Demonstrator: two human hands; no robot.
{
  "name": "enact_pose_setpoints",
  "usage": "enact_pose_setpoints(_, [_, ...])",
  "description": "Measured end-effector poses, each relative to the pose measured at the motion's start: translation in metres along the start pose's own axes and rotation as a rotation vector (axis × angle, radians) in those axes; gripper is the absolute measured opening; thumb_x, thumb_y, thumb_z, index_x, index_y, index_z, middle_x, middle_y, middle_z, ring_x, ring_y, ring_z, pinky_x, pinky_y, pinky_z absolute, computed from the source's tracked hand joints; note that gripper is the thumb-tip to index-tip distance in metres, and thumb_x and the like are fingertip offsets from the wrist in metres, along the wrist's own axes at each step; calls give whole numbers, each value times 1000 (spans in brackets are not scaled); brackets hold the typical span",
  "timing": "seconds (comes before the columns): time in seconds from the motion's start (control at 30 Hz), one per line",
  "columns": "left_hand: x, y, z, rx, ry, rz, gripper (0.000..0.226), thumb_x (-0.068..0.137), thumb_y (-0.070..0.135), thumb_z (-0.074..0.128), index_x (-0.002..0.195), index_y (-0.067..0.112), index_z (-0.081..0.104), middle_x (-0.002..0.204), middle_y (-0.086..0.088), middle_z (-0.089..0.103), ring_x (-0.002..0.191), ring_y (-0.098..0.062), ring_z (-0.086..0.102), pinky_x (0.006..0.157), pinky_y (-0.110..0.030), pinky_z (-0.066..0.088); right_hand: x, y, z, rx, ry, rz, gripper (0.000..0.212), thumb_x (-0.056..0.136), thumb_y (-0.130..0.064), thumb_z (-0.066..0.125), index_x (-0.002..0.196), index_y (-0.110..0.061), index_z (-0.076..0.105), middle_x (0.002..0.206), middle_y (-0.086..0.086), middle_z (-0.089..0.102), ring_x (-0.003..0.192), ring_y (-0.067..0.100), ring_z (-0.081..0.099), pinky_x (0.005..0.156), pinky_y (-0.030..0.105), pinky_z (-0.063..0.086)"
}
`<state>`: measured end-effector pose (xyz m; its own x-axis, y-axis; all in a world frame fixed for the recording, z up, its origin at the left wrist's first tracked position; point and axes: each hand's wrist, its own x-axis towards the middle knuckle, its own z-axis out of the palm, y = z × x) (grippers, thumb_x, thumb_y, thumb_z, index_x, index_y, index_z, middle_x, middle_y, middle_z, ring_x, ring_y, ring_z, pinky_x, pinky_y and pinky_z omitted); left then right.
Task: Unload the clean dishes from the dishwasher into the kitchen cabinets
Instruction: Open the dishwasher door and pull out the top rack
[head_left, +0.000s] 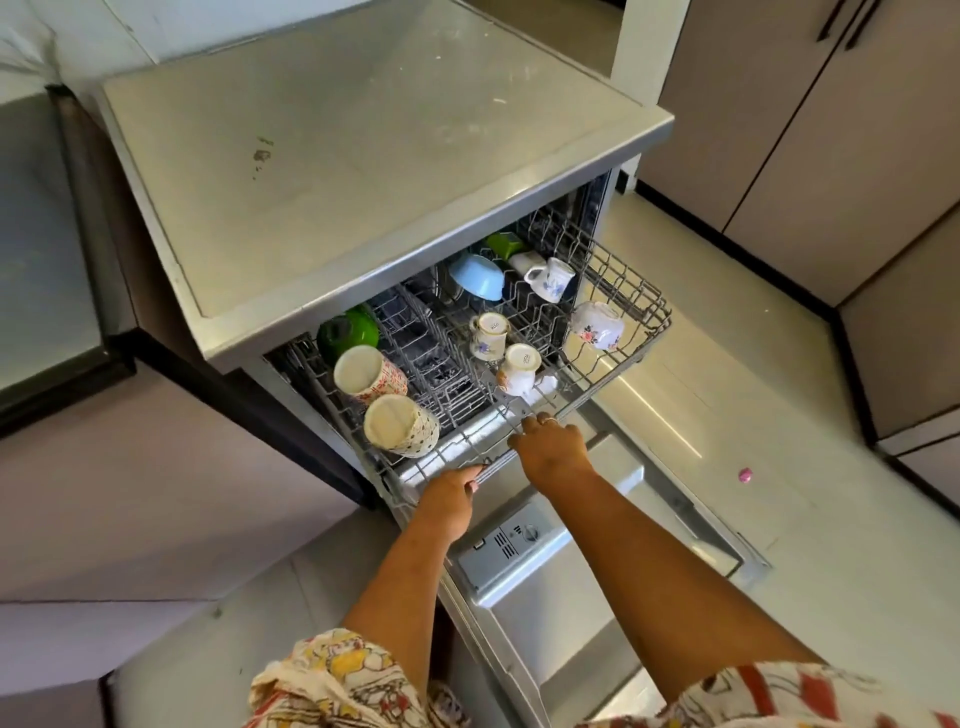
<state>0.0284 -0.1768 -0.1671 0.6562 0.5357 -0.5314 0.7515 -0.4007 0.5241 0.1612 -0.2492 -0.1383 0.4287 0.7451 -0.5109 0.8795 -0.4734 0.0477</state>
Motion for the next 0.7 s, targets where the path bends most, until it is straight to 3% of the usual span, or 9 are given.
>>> enact_pose_setpoints(0.2, [2, -1, 5, -18, 0, -33, 42, 100, 8, 34, 140, 19, 43, 133, -8, 55, 118, -26, 55, 95, -32, 46, 3, 13, -1, 7, -50, -47, 57, 93, -6, 48, 144, -30, 36, 154, 4, 20, 141, 28, 24, 101, 47, 38])
enact_pose_setpoints(0.43, [16, 7, 2, 46, -112, -64, 39, 103, 30, 28, 135, 18, 46, 121, -9, 61, 109, -21, 57, 91, -33, 44, 24, 21, 1, -26, -79, 80, 38, 96, -15, 46, 134, -24, 47, 132, 5, 51, 126, 25, 44, 96, 42, 39])
enact_pose_setpoints(0.6, [14, 5, 4, 43, -128, -56, 39, 103, 33, 26, 135, 23, 45, 113, -10, 62, 93, -19, 57, 76, -30, 45, 33, 20, 5, -69, -101, 71, 41, 96, -16, 48, 136, -26, 44, 131, 5, 51, 125, 26, 44, 96, 42, 39])
enact_pose_setpoints(0.7, [15, 2, 5, 53, -125, -45, 39, 103, 35, 26, 135, 24, 44, 115, -7, 61, 99, -18, 60, 77, -29, 45, 36, 21, 6, -80, -122, 52, 44, 96, -17, 50, 138, -28, 42, 133, 5, 49, 127, 26, 42, 95, 41, 41])
